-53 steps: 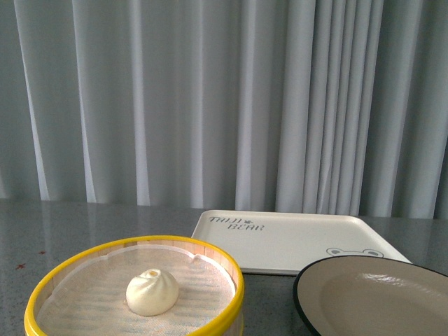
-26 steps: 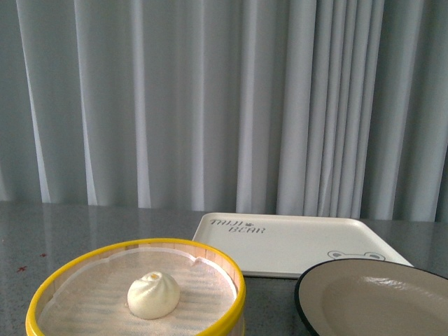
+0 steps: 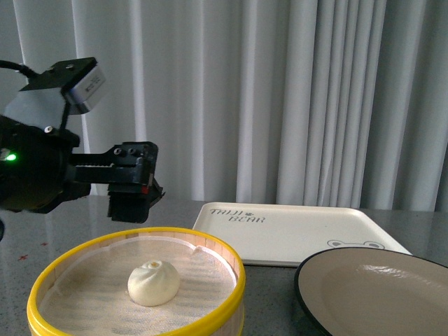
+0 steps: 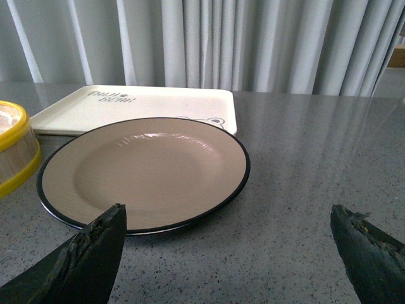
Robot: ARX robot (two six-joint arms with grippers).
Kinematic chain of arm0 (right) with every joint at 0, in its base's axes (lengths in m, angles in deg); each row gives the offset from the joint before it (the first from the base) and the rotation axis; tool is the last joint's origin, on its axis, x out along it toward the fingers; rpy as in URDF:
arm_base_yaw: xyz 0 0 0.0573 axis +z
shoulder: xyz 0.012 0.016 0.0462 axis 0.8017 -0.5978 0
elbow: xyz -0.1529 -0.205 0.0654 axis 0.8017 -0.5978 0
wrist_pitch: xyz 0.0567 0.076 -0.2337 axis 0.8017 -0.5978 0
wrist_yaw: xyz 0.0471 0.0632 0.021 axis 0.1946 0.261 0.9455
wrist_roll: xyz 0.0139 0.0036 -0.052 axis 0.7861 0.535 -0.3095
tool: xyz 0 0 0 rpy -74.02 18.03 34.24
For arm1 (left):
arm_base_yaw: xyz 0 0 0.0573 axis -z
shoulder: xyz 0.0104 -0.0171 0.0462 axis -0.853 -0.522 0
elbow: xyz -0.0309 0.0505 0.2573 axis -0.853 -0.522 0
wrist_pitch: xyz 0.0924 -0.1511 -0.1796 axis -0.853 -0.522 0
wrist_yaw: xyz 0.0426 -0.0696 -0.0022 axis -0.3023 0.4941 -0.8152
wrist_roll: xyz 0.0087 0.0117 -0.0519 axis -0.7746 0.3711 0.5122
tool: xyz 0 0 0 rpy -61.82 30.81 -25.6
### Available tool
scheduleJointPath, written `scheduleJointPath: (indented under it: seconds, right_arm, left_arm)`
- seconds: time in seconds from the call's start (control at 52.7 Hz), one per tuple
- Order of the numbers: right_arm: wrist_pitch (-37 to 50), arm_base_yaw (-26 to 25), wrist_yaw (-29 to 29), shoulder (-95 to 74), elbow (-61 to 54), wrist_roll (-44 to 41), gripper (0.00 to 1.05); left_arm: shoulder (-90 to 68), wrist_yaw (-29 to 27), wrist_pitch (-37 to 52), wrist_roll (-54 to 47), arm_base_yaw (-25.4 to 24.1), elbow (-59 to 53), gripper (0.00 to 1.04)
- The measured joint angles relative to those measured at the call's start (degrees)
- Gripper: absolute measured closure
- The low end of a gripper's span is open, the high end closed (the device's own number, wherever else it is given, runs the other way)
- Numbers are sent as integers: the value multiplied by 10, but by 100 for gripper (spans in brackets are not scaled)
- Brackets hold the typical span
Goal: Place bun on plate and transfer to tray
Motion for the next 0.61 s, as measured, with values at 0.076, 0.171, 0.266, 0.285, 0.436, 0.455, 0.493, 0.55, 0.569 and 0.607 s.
scheduleJointPath:
  seconds: [0.076,0.171,0.266,0.285,0.436,0.455,0.493,0.55,0.569,0.607]
  right_arm:
    - [0,0,0,0,0,0,9]
    - [0,0,0,0,0,0,9]
    - [0,0,0,0,0,0,9]
    - [0,0,0,0,0,0,9]
    - [0,0,0,0,0,0,9]
    - [0,0,0,0,0,0,9]
    - [0,0,0,0,0,0,9]
    - [0,0,0,0,0,0,9]
    - [0,0,0,0,0,0,9]
    - [0,0,0,0,0,0,9]
  left_arm:
    - [-20,-10,-26,-17,5,30,7]
    - [-46,-18,-75,-26,10,63,7]
    - [-68,-32,-107,-31,15,78,7]
    - [-73,-37,-112,-31,16,81,7]
    - [-102,-49,-142,-26,17,104,7]
    - [-103,-48,-146,-25,17,105,7]
    - [-106,-50,-149,-24,16,107,7]
    - [-111,-58,-152,-24,16,110,7]
    - [-113,-61,-155,-23,16,111,7]
    - [-118,-65,-159,-22,16,112,7]
